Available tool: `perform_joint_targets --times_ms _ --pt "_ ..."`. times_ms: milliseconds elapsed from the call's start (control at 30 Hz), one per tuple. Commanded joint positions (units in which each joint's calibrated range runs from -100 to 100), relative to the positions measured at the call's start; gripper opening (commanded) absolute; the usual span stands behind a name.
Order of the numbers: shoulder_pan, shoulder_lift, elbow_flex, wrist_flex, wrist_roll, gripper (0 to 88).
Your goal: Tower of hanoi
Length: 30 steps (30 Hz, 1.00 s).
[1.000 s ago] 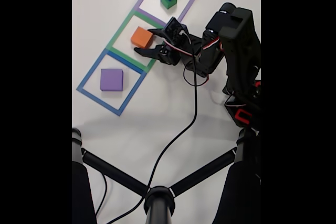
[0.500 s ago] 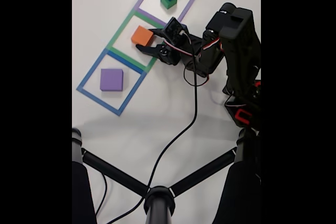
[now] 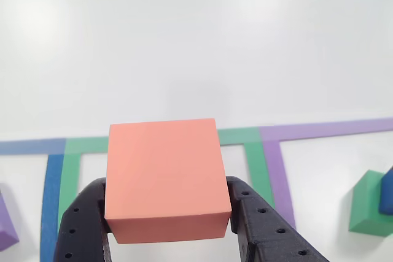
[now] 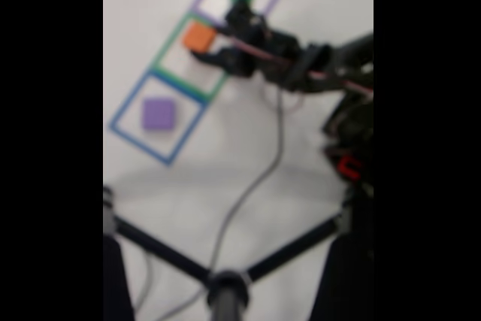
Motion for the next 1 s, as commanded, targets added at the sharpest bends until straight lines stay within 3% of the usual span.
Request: perform_joint_targets --times_ms 0,267,467,633,967 --pt "1.1 -16.3 -9.0 28.3 0.0 9.8" --pt "1.1 -22.7 -41.0 73.4 0.0 8.6" --pt "-1.1 -22.0 -65.5 97.3 0.0 8.0" --pt "-4.1 -21.8 -75.9 107.8 0.0 7.4" --pt "-11.1 -24.1 -76.2 108.4 0.0 7.4"
